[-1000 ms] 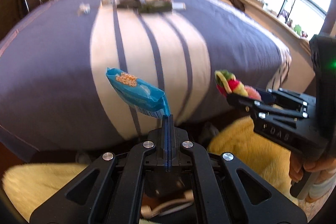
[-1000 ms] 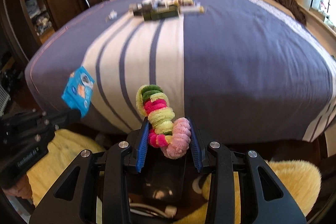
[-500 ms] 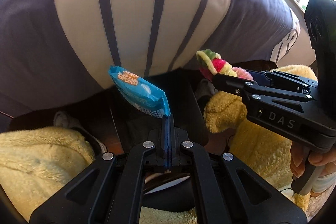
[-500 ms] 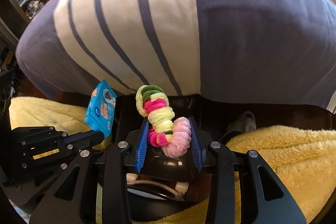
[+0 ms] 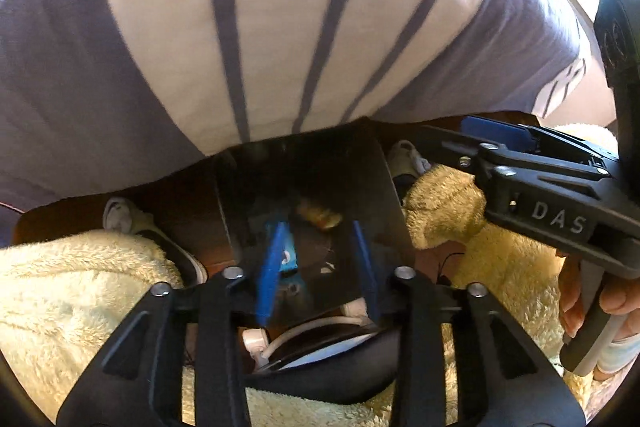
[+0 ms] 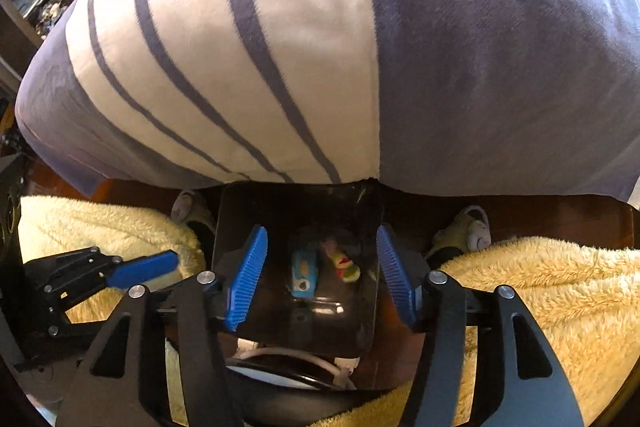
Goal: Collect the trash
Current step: 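Lower both tools to the black bin and open them to drop the items, then grasp the crumpled white tissue with the left tool while the right tool grasps the green bottle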
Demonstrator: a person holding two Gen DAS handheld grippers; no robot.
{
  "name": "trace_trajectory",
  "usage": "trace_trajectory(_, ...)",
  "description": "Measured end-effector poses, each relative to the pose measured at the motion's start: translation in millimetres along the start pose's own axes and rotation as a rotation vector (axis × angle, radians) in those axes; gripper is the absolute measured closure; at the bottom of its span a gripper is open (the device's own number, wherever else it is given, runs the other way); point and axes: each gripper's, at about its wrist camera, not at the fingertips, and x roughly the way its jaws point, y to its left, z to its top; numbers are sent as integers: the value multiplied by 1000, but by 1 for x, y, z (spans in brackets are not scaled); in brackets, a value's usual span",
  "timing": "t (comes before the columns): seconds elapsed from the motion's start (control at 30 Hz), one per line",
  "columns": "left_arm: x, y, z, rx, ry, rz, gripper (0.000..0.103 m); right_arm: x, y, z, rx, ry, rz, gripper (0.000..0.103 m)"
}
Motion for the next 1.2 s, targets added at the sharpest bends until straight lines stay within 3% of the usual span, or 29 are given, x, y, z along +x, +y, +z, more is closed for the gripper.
trace_trajectory(0.17, -20, 5, 8, -11, -69, 53, 39, -21, -8, 8, -9, -82, -63, 14)
trace_trajectory(0.27, -43, 5, 16, -3, -137, 76, 26, -42, -12, 16, -17, -160, -83, 5)
trace_trajectory(0.4, -73, 5, 30, 13, -225, 115, 12, -72, -17, 33, -6, -252, -82, 4)
trace_trajectory(0.53, -103, 11, 53, 17, -305, 145, 8, -98, -15, 57, -12, -348, -86, 4)
trace_trajectory(0.67, -121, 22, 78, 16, -357, 196, 8, -101, -16, 89, -10, -391, -90, 4)
trace_trajectory(0.93, -142, 69, 136, -63, -435, 316, 8, -84, 8, 151, -57, -403, -64, 4)
trace_trajectory(1.2, -138, 107, 191, -115, -437, 343, 8, -46, 34, 204, -85, -361, -25, 4)
